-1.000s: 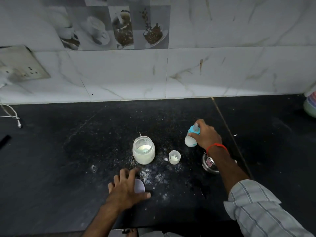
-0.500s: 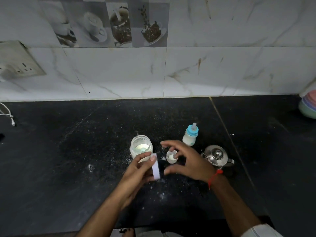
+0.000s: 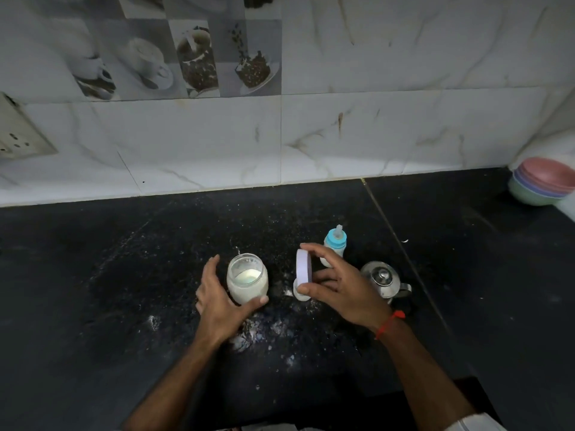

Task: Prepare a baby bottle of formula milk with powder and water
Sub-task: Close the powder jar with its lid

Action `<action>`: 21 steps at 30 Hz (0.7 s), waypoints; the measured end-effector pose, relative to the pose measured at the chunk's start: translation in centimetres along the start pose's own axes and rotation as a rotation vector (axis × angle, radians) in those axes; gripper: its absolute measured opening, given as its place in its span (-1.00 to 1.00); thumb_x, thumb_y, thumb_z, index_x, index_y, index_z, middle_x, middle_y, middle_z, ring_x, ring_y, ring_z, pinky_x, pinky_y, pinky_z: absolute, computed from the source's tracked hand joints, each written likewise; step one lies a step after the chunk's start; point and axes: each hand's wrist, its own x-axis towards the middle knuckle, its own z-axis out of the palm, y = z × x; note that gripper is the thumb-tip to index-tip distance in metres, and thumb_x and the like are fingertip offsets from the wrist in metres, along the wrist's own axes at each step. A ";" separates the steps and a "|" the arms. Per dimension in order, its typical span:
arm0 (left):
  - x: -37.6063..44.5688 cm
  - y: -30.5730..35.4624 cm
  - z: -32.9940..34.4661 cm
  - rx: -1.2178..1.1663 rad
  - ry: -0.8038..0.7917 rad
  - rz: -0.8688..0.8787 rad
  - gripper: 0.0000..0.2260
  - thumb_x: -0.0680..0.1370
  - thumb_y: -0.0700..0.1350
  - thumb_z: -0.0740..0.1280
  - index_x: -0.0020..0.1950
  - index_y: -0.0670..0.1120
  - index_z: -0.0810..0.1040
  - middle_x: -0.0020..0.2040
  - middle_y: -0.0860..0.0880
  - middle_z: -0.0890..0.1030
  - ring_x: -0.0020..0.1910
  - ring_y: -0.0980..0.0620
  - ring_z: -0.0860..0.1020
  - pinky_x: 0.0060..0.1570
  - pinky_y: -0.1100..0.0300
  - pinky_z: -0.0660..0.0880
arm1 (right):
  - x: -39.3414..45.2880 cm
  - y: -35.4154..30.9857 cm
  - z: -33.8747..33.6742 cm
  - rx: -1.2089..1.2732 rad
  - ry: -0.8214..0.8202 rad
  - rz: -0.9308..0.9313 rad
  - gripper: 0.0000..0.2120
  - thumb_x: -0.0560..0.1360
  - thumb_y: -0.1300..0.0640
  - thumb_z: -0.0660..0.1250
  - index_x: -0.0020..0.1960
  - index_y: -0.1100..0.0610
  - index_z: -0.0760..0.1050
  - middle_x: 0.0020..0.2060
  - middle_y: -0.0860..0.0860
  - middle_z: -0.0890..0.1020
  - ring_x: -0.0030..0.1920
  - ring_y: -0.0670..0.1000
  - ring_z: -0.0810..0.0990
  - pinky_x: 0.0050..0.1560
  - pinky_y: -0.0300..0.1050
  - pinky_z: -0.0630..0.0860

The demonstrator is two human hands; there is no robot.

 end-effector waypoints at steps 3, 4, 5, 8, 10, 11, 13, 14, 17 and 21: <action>1.6 -1.2 0.9 0.055 -0.121 0.001 0.20 0.15 0.34 0.64 0.63 0.17 0.07 0.58 -0.01 0.33 0.59 -0.12 0.21 0.55 -0.25 0.14 | 0.5 -0.3 0.6 -0.070 -0.006 -0.039 -0.34 0.47 -0.04 0.54 0.50 -0.23 0.35 0.42 -0.03 0.48 0.25 0.02 0.62 0.26 0.11 0.61; 2.1 -1.4 1.2 0.041 -0.116 0.021 0.13 0.16 0.34 0.64 0.61 0.18 0.14 0.54 0.03 0.40 0.56 -0.09 0.29 0.53 -0.25 0.19 | 0.8 -0.4 0.7 -0.094 -0.009 -0.056 -0.35 0.49 -0.01 0.53 0.51 -0.21 0.36 0.42 -0.05 0.46 0.29 0.00 0.59 0.29 0.10 0.60; 2.5 -1.4 1.4 0.007 -0.108 0.027 0.07 0.16 0.34 0.63 0.57 0.19 0.21 0.48 0.07 0.47 0.51 -0.06 0.38 0.50 -0.25 0.27 | 1.0 -0.4 0.8 -0.130 -0.017 -0.074 -0.36 0.51 0.03 0.53 0.51 -0.18 0.36 0.42 -0.06 0.44 0.33 -0.02 0.55 0.31 0.08 0.58; 2.9 -1.1 1.4 -0.112 -0.106 0.093 -0.04 0.20 0.27 0.66 0.50 0.15 0.32 0.39 0.10 0.53 0.36 0.05 0.52 0.37 -0.14 0.50 | 1.9 -0.7 0.5 -0.265 -0.051 -0.088 -0.34 0.53 0.10 0.51 0.52 -0.19 0.33 0.44 -0.11 0.37 0.42 -0.07 0.43 0.37 0.07 0.53; 2.3 -0.1 1.3 -0.125 -0.129 0.222 -0.07 0.23 0.19 0.69 0.51 0.13 0.33 0.40 0.10 0.49 0.37 0.10 0.51 0.35 -0.04 0.53 | 2.3 -1.2 0.2 -0.338 -0.070 -0.085 -0.31 0.52 0.12 0.51 0.53 -0.22 0.29 0.47 -0.12 0.34 0.46 -0.06 0.39 0.40 0.11 0.49; 2.0 0.6 1.2 -0.121 -0.149 0.297 -0.09 0.25 0.15 0.70 0.51 0.14 0.34 0.40 0.11 0.47 0.38 0.14 0.49 0.35 0.02 0.53 | 2.6 -1.5 0.0 -0.371 -0.080 -0.092 -0.29 0.52 0.13 0.50 0.54 -0.21 0.28 0.47 -0.12 0.32 0.47 -0.04 0.37 0.42 0.12 0.47; 1.3 2.1 1.0 -0.089 -0.194 0.436 -0.12 0.28 0.07 0.70 0.50 0.20 0.33 0.39 0.13 0.44 0.38 0.17 0.47 0.33 0.12 0.52 | 3.0 -2.2 -0.6 -0.452 -0.107 -0.116 -0.28 0.52 0.14 0.50 0.56 -0.19 0.27 0.49 -0.12 0.31 0.50 -0.05 0.33 0.48 0.05 0.40; 1.1 3.0 0.7 -0.066 -0.207 0.484 -0.12 0.30 0.05 0.69 0.50 0.22 0.30 0.39 0.14 0.42 0.38 0.18 0.46 0.32 0.14 0.52 | 3.1 -2.7 -1.0 -0.502 -0.126 -0.119 -0.27 0.52 0.15 0.50 0.57 -0.19 0.26 0.50 -0.12 0.30 0.51 -0.07 0.30 0.50 -0.06 0.36; 0.8 5.0 -0.2 -0.020 -0.251 0.511 -0.02 0.31 0.10 0.66 0.58 0.19 0.16 0.43 0.20 0.36 0.41 0.18 0.41 0.35 0.16 0.46 | 3.1 -4.3 -2.4 -0.591 -0.196 -0.099 -0.25 0.51 0.16 0.51 0.57 -0.22 0.26 0.51 -0.15 0.29 0.49 -0.17 0.25 0.31 -0.52 0.19; 0.7 7.0 -1.4 0.021 -0.313 0.500 0.12 0.31 0.09 0.66 0.65 0.22 -0.03 0.40 0.23 0.31 0.42 0.10 0.33 0.36 0.09 0.39 | 3.0 -5.5 -3.1 -0.646 -0.260 -0.164 -0.24 0.48 0.10 0.55 0.57 -0.21 0.29 0.49 -0.16 0.33 0.48 -0.21 0.25 0.32 -0.56 0.13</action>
